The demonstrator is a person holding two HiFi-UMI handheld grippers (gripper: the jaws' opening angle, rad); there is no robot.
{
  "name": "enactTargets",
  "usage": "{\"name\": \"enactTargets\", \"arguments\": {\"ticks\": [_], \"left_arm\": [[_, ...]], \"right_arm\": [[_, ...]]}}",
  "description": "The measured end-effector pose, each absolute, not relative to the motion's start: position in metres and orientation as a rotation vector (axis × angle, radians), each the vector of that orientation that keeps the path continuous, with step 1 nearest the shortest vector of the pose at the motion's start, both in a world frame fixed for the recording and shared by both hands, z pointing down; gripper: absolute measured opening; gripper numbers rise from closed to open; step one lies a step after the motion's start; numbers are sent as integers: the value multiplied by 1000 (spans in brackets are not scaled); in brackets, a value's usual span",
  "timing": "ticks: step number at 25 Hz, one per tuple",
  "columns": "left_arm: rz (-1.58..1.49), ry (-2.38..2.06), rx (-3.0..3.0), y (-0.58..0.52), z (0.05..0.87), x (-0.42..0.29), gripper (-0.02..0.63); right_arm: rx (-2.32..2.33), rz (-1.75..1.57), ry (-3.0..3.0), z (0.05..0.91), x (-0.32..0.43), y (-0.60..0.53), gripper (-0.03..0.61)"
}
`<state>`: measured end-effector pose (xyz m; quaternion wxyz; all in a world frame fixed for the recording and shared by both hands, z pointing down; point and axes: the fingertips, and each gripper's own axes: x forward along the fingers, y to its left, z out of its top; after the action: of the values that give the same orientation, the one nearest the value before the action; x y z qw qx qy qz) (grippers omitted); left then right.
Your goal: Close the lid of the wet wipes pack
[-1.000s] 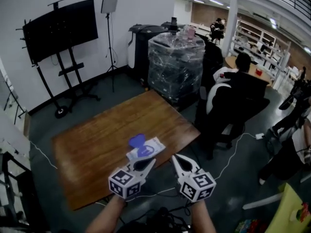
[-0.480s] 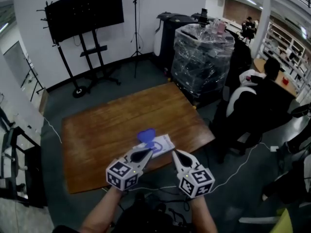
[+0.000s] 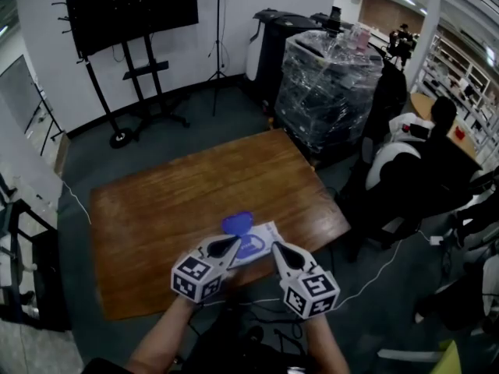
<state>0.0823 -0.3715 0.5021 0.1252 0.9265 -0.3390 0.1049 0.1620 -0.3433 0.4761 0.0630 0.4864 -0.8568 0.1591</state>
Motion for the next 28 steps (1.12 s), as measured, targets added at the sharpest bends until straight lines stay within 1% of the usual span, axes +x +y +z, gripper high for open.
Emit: {"name": "enactTargets", "arguments": {"ticks": [5, 6, 8, 11, 14, 16, 19, 21, 25, 28], "left_arm": [[382, -964, 2663, -402, 538, 71, 7], [399, -962, 2649, -408, 545, 69, 26], [438, -964, 2625, -421, 561, 65, 91], [473, -971, 2599, -444, 581, 63, 159], [483, -962, 2563, -463, 595, 59, 208], [509, -934, 2536, -472, 607, 60, 220], [540, -902, 2503, -482, 625, 61, 265], [548, -883, 2481, -486, 635, 62, 282], [567, -807, 2445, -484, 649, 69, 282], [551, -775, 2457, -480, 643, 72, 282]], "right_arm": [[1443, 487, -2549, 492, 149, -362, 11], [1435, 493, -2545, 496, 147, -365, 11], [1425, 513, -2534, 505, 145, -370, 11], [1435, 543, -2502, 516, 147, -375, 11], [1443, 565, -2477, 522, 146, -380, 11], [1456, 575, -2453, 524, 149, -381, 11], [1474, 584, -2422, 529, 156, -383, 11], [1489, 590, -2403, 531, 161, -383, 11], [1504, 607, -2382, 535, 167, -380, 11], [1513, 612, -2379, 534, 167, -380, 11]]}}
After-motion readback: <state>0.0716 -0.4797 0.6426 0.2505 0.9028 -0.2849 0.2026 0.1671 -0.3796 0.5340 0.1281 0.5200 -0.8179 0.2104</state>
